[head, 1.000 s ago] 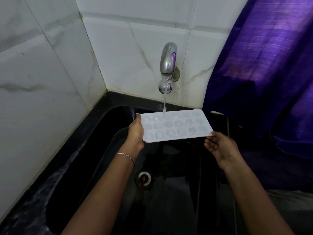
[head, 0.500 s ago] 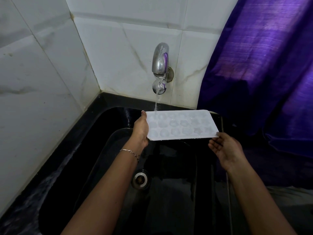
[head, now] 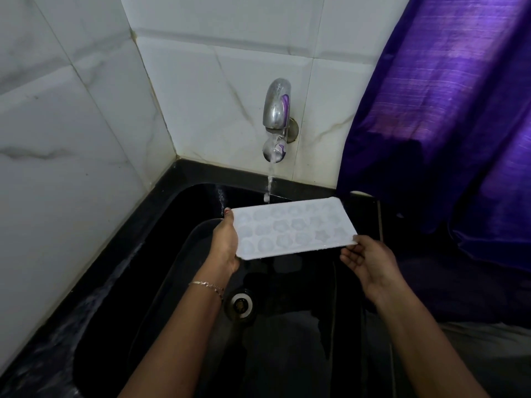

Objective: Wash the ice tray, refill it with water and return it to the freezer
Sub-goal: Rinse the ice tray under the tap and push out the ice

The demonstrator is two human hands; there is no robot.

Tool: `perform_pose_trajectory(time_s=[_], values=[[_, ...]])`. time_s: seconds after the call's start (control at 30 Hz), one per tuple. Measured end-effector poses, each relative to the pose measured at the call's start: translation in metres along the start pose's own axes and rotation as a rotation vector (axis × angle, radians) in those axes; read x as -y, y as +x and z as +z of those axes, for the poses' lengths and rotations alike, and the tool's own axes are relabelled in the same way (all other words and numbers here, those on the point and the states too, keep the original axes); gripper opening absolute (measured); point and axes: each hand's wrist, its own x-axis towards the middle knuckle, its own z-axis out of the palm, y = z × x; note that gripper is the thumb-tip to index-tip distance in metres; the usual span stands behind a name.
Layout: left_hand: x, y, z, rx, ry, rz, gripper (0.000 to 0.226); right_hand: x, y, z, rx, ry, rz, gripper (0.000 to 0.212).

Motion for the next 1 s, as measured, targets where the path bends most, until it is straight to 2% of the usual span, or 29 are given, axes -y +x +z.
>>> perform_pose_trajectory(time_s=[0.37,0.53,0.77,1.0], values=[[0.017,-0.064,-0.098,-0.276,-0.072,0.056,0.045,-0.059,-0.026,0.046,0.193,-0.140,0.092,0.013],[0.024,-0.084,-0.134,-0.394,-0.159,0.093,0.046,-0.076,-0.039,0.072,0.266,-0.153,0.129,0.005],[0.021,-0.089,-0.144,-0.471,-0.284,0.121,0.045,-0.068,-0.040,0.099,0.332,-0.037,0.246,0.011],[0.011,-0.070,-0.123,-0.484,-0.321,0.139,0.045,-0.054,-0.024,0.110,0.262,0.095,0.278,0.020]])
